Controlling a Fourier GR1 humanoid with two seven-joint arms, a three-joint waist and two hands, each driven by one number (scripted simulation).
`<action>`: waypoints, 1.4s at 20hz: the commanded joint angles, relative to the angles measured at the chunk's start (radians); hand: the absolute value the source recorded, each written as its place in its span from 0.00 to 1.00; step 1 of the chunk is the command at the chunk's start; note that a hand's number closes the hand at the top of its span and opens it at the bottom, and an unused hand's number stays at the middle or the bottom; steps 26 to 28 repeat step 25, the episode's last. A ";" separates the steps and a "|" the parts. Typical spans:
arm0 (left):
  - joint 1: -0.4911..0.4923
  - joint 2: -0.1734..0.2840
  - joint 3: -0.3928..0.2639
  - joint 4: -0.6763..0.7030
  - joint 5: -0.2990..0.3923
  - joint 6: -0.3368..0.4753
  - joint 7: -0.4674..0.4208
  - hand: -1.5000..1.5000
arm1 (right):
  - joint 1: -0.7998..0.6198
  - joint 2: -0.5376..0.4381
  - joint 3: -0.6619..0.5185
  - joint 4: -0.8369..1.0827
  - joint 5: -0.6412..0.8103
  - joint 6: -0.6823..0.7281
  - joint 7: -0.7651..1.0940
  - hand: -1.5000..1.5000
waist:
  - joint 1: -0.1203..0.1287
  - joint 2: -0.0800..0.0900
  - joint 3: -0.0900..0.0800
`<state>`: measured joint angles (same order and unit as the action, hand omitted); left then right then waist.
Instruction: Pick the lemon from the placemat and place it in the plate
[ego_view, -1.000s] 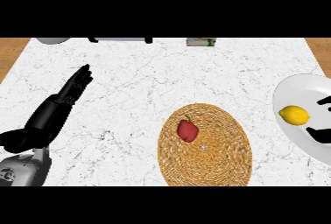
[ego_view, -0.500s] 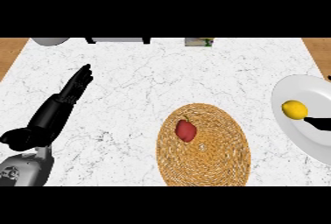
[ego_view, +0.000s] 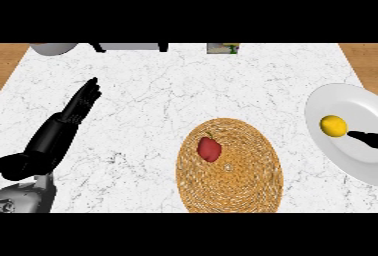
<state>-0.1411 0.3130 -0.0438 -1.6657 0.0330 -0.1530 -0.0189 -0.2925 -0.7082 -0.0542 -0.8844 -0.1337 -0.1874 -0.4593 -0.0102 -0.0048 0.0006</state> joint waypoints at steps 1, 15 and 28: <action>0.006 -0.013 -0.009 -0.021 -0.019 0.016 0.014 0.50 | 0.017 -0.008 -0.102 -0.022 -0.166 0.176 -0.001 0.00 | -0.002 0.001 0.000; -0.019 -0.029 0.012 0.006 -0.042 -0.030 0.001 0.50 | 0.249 -0.252 -0.363 0.216 -0.308 0.721 -0.234 0.00 | 0.010 0.006 0.000; 0.013 -0.039 0.030 -0.042 -0.044 -0.042 0.019 0.50 | 0.303 -0.321 -0.370 0.314 -0.233 0.852 -0.379 0.00 | 0.010 0.004 0.001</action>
